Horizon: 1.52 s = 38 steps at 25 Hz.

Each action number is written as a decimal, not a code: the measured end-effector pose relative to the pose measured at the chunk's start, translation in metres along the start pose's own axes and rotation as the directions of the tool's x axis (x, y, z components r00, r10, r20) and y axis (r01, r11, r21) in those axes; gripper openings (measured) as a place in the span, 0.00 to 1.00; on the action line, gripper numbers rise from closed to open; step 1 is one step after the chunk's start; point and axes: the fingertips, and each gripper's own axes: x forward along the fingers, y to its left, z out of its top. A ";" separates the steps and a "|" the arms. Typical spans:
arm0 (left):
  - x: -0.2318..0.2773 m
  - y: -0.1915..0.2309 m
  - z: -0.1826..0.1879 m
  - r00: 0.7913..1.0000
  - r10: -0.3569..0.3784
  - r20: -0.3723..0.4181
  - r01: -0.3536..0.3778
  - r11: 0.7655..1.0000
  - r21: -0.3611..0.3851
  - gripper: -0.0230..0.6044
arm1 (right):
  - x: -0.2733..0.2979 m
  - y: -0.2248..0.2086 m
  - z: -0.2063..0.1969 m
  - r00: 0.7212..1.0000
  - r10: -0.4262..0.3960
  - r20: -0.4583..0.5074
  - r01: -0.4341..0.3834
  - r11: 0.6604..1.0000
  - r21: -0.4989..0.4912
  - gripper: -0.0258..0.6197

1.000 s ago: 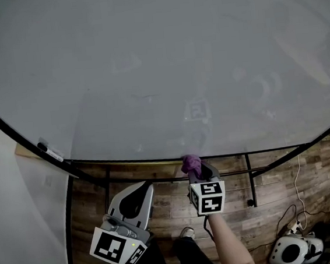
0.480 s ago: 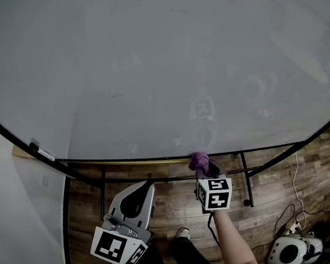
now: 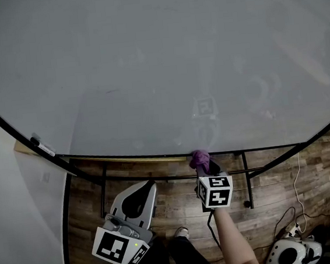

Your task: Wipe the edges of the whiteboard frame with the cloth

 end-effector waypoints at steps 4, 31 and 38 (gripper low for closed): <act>-0.002 0.000 0.003 1.000 -0.003 -0.004 0.003 1.000 -0.001 0.06 | -0.002 0.000 0.001 1.000 -0.006 -0.003 0.006 1.000 0.008 0.18; 0.003 0.026 0.013 0.981 -0.195 -0.011 0.195 0.981 -0.007 0.06 | 0.000 0.002 -0.002 0.990 -0.138 -0.043 0.140 0.989 0.044 0.18; 0.012 0.011 0.014 0.993 -0.115 0.015 0.115 0.993 -0.014 0.06 | 0.002 0.000 0.000 0.997 -0.067 -0.027 0.067 0.998 0.007 0.18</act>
